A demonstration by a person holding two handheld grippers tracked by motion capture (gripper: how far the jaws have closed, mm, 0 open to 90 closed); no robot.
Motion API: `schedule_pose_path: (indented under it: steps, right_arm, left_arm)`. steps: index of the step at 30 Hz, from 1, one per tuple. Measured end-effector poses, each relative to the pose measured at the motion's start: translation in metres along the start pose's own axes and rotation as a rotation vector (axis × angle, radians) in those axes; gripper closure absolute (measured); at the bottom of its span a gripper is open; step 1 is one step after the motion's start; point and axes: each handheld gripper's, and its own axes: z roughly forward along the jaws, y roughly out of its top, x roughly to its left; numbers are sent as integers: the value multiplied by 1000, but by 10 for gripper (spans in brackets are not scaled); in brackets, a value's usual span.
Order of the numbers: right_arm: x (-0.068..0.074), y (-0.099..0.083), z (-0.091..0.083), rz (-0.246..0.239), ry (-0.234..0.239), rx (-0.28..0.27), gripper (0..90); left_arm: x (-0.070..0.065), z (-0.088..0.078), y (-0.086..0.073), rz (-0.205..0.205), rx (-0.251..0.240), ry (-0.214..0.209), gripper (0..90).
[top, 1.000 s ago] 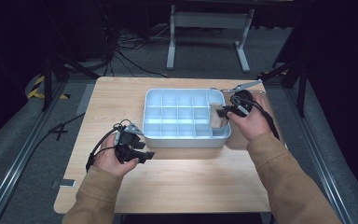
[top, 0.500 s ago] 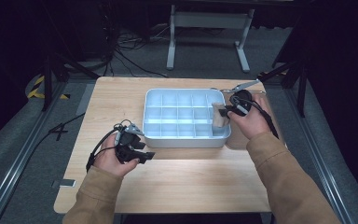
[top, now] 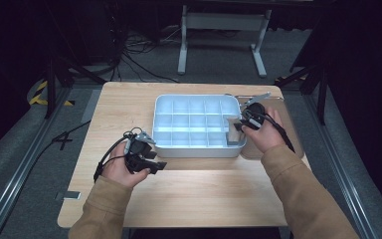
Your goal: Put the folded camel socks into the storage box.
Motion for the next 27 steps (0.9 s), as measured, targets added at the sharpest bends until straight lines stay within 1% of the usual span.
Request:
schedule_pose_path:
  steps: [9, 15, 22, 23, 25, 26, 27]
  right_arm:
    - [5, -3, 13, -14, 5, 50, 745]
    - [8, -7, 21, 3, 25, 107, 742]
    - [10, -9, 28, 23, 35, 149, 742]
    - [11, -9, 29, 21, 36, 161, 742]
    - [12, -9, 32, 20, 40, 181, 743]
    - [12, -9, 32, 20, 40, 181, 743]
    - [13, -9, 34, 17, 38, 198, 743]
  left_arm:
    - [0, -1, -2, -5, -3, 3, 462]
    - [0, -1, -3, -8, -2, 6, 460]
    - [0, 0, -4, -7, 7, 5, 458]
    - [0, 0, -4, 1, 9, 7, 457]
    - [0, 0, -5, 0, 10, 7, 456]
    - [0, 0, -5, 0, 10, 7, 456]
    - [0, 0, -5, -5, 9, 8, 456]
